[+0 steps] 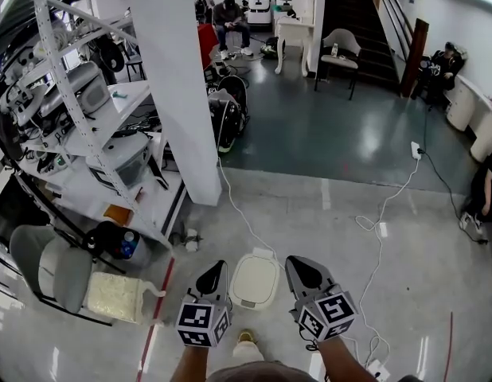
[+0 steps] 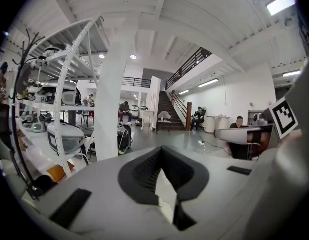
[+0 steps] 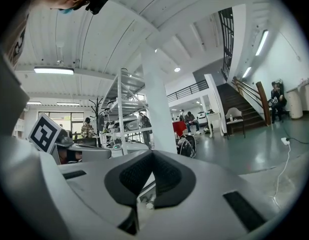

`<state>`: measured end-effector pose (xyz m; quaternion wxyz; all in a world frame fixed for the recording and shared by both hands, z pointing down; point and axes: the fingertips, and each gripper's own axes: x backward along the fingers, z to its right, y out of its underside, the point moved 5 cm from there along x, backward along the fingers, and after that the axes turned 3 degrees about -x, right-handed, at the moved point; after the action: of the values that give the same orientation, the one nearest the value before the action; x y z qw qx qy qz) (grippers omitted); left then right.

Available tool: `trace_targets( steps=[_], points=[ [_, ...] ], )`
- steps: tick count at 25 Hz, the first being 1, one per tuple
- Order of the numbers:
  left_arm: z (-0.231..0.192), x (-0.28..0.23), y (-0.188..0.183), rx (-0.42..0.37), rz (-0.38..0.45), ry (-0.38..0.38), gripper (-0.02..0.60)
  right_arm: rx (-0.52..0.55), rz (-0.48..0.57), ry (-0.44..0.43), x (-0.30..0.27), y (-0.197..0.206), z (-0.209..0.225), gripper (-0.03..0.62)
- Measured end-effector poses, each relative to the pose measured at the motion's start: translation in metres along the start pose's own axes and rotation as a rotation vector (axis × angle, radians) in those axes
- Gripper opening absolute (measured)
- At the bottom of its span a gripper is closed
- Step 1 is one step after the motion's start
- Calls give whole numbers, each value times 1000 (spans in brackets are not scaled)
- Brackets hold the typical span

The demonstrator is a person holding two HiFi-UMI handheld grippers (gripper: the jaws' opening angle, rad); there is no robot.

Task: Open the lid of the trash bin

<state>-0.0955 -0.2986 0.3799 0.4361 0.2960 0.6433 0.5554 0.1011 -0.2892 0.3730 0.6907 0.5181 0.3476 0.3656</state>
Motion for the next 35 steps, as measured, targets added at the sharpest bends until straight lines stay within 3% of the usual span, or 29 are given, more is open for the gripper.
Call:
trace_targets(
  steps=[14, 28, 35],
  points=[
    [-20, -43, 44, 21, -87, 43, -2, -35, -74, 25, -34, 43, 18, 34],
    [9, -53, 155, 82, -208, 94, -2, -85, -156, 57, -29, 130, 35, 34],
    [0, -70, 164, 61, -216, 109, -2, -91, -174, 56, -27, 142, 32, 34]
  ],
)
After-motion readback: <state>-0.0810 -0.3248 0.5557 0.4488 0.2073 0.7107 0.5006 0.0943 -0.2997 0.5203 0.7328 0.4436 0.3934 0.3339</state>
